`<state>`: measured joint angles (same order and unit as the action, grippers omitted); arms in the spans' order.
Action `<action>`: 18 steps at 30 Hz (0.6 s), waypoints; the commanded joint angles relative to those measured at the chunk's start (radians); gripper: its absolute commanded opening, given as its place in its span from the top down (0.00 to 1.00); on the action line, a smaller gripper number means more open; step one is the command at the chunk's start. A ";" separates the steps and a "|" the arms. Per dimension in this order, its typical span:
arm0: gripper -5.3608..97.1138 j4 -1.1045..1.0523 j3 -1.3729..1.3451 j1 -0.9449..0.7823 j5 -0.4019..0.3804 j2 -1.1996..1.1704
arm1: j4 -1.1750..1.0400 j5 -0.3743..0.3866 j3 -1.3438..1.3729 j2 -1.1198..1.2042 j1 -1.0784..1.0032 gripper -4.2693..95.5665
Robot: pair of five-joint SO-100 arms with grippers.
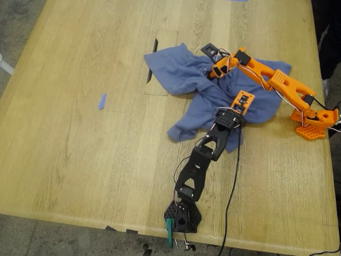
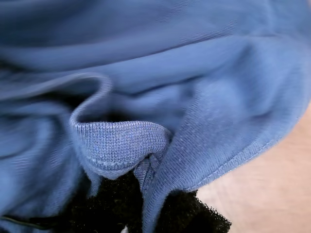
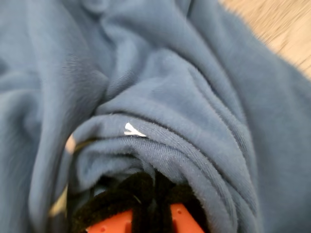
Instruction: Fold a T-shirt
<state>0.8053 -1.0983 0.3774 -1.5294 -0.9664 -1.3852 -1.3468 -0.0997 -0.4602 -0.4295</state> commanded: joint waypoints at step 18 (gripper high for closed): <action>0.95 0.057 0.014 -0.279 0.023 -0.623 | -0.089 -0.015 -0.017 -0.350 0.020 0.96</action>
<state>0.8636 -1.1029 0.1304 -1.5186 -1.3116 -1.4711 -1.3530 -0.0997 -0.6995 -0.4080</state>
